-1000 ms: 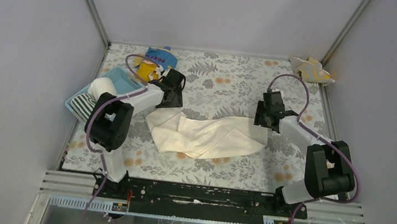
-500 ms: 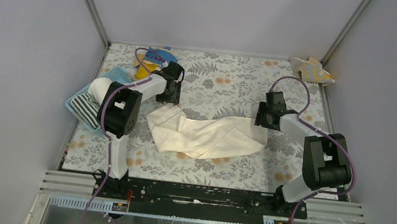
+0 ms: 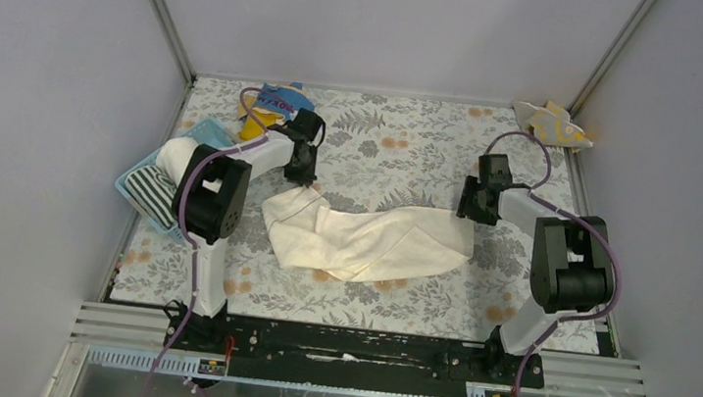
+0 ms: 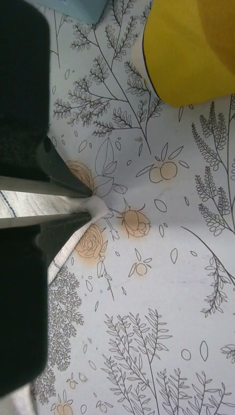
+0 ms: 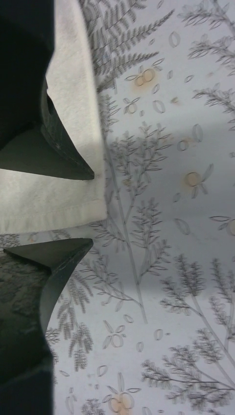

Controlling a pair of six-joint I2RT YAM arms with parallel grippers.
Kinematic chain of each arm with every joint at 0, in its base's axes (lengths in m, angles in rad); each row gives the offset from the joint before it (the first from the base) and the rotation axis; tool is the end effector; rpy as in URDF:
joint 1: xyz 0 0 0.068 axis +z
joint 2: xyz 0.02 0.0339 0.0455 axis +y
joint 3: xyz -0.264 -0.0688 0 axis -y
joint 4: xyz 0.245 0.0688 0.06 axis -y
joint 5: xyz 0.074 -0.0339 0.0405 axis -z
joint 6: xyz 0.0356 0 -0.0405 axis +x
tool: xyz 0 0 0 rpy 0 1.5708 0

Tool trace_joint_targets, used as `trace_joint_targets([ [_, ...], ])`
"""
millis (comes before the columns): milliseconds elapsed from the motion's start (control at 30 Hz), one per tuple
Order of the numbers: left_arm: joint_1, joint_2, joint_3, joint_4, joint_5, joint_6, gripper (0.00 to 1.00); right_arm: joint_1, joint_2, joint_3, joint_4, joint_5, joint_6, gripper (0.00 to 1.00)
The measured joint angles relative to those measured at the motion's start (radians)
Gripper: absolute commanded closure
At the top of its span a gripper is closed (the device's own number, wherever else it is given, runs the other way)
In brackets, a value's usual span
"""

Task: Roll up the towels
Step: Flatten out the towel at the center of the board.

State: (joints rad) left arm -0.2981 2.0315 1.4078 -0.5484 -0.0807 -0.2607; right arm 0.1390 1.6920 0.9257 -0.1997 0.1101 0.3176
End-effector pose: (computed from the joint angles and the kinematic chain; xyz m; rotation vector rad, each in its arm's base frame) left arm 0.3964 -0.1188 0.1547 0.0288 2.7361 -0.0463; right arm 0.3296 0.0422 0.1589 0.2688 2.5143 0.0428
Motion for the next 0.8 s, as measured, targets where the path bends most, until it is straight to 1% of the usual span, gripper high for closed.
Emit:
trace_joint_targets([
  [100,0.011,-0.002,-0.006,0.008,0.031,-0.012,0.96,-0.017,0.043,0.049,-0.002,-0.030,-0.013,0.50],
  [133,0.015,-0.004,-0.008,0.010,0.039,-0.016,1.00,-0.021,0.055,0.062,-0.002,-0.040,-0.017,0.52],
  [167,0.018,-0.005,-0.010,0.010,0.044,-0.019,1.00,-0.024,0.063,0.072,-0.002,-0.050,-0.020,0.55],
  [267,0.027,-0.008,-0.015,0.016,0.059,-0.029,1.00,-0.029,0.080,0.093,-0.007,-0.061,-0.028,0.72],
  [367,0.036,-0.016,-0.027,0.024,0.071,-0.037,1.00,-0.031,0.098,0.114,-0.018,-0.069,-0.039,0.92],
  [400,0.041,-0.021,-0.032,0.025,0.073,-0.039,1.00,-0.031,0.102,0.119,-0.021,-0.069,-0.043,0.98],
  [433,0.046,-0.026,-0.038,0.024,0.074,-0.041,1.00,-0.032,0.105,0.122,-0.021,-0.069,-0.042,1.00],
  [600,0.087,-0.068,-0.072,-0.015,0.063,-0.044,1.00,-0.044,0.106,0.127,-0.029,-0.066,-0.040,1.00],
  [700,0.120,-0.124,-0.079,-0.039,0.053,-0.049,1.00,-0.056,0.096,0.131,-0.058,-0.046,-0.042,0.99],
  [767,0.138,-0.180,-0.079,-0.043,0.048,-0.054,1.00,-0.071,0.076,0.132,-0.080,-0.039,-0.042,0.81],
  [800,0.144,-0.212,-0.079,-0.043,0.047,-0.056,1.00,-0.077,0.063,0.135,-0.092,-0.039,-0.043,0.79],
])
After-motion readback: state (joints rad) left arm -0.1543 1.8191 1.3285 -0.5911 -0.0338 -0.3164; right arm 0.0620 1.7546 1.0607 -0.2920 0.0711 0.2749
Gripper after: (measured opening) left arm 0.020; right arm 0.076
